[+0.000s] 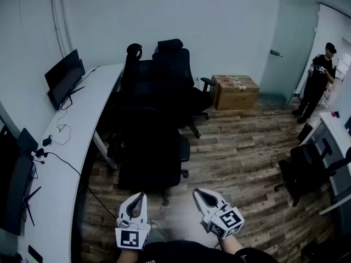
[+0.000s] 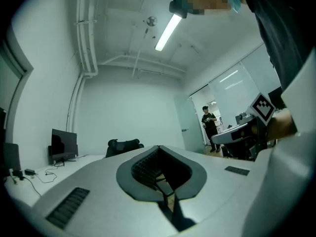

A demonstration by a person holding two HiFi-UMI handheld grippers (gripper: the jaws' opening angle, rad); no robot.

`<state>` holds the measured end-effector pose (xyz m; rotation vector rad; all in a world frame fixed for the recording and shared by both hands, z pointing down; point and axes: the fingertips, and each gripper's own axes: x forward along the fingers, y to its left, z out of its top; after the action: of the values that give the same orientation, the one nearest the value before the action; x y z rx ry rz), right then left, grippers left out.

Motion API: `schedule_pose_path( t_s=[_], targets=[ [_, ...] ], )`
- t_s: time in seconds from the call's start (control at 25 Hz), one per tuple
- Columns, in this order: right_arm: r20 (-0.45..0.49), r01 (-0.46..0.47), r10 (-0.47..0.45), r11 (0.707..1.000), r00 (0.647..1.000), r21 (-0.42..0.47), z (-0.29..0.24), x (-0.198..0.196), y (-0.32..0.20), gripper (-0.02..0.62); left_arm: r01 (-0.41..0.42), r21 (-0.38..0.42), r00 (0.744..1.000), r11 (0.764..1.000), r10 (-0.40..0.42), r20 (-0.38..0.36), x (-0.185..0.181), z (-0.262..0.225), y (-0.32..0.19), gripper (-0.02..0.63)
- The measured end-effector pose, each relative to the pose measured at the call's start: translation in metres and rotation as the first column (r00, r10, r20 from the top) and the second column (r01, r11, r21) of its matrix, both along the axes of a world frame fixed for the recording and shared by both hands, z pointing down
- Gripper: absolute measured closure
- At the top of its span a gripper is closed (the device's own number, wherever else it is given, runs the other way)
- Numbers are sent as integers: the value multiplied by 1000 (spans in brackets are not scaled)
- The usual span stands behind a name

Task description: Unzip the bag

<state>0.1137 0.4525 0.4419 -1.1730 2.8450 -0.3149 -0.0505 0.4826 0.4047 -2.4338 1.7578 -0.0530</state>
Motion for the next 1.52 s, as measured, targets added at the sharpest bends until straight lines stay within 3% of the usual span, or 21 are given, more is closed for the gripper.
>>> schedule_pose_path(
  t_s=[0.2,0.48,0.56,0.68,0.84,1.2,1.52],
  targets=[
    [78,49,-52,998,996,40,-10,-7,-17,551,4,3,1000,1000,-4,-1,-2,3,-21,586],
    [99,-3,-2,999,995,43,-8,-31,-78,542,-51,-9,999,999,51,-12,-25,15,-84,583],
    [86,-26,23,999,996,26,-3,-40,-103,522,-74,-20,997,997,74,-3,-34,19,-110,581],
    [64,-54,53,998,997,16,1,-59,-145,430,-101,-24,995,995,101,2,-50,20,-151,575],
    [38,-95,95,995,995,8,1,-86,-197,391,-149,-39,989,988,149,12,-80,23,-202,478],
    [-61,-152,151,988,987,-6,25,-143,-278,376,-205,-62,977,977,208,47,-144,33,-288,417],
    [-78,-124,123,992,989,-16,45,-165,-329,374,-187,-88,980,978,193,57,-166,46,-334,397]
  ],
)
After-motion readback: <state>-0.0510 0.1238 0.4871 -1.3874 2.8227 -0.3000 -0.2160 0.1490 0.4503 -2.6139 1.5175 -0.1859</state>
